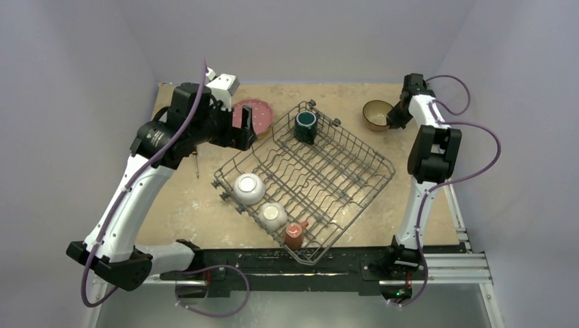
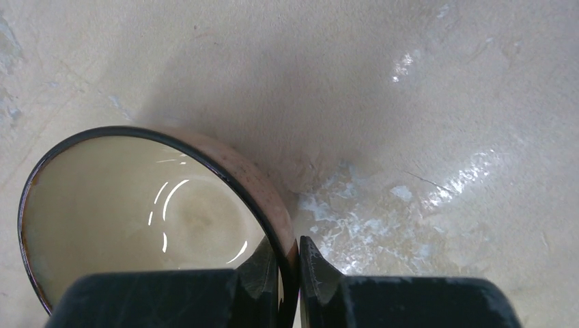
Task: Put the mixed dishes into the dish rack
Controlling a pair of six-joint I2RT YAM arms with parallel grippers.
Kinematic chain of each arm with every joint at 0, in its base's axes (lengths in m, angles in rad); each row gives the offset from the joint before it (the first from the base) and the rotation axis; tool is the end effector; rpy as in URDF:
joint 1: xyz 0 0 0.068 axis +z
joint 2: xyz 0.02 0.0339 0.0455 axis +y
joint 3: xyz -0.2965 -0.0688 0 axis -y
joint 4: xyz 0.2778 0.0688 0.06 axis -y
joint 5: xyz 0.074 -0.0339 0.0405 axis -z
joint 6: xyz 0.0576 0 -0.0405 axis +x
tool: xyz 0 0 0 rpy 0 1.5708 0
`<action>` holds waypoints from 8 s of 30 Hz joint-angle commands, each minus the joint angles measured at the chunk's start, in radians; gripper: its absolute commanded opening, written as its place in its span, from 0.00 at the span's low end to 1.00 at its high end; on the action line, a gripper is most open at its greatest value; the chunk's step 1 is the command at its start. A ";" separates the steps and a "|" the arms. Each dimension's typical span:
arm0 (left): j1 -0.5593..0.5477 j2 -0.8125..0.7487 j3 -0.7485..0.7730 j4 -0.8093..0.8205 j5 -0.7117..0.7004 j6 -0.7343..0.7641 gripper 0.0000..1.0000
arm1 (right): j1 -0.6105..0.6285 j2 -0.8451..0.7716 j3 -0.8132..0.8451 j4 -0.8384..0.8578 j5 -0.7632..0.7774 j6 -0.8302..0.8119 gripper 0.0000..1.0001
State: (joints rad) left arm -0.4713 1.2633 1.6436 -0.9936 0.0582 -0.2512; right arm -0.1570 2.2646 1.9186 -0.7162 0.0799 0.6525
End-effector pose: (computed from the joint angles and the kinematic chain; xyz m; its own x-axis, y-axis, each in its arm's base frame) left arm 0.2421 -0.1272 0.4792 -0.6199 0.0374 -0.7838 0.3526 0.9056 -0.2357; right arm 0.5477 -0.0914 0.1889 -0.5675 0.7026 -0.4292 0.6781 0.6945 0.2403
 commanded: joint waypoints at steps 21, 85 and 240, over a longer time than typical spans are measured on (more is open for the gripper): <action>0.087 -0.130 -0.202 0.054 0.261 -0.336 0.99 | 0.634 -0.608 -0.176 -0.052 -0.053 -0.250 0.00; 0.138 -0.057 -0.378 0.560 0.790 -0.918 0.00 | 0.700 -0.953 -0.481 0.325 -0.730 0.276 0.96; 0.166 0.207 -0.190 0.280 0.646 -0.686 0.70 | 0.775 -0.306 -0.396 -0.320 0.458 -0.365 0.47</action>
State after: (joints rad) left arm -0.3134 1.4757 1.4181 -0.7483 0.6933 -0.9249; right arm 0.6170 1.9568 1.5406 -1.1469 0.6689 0.2893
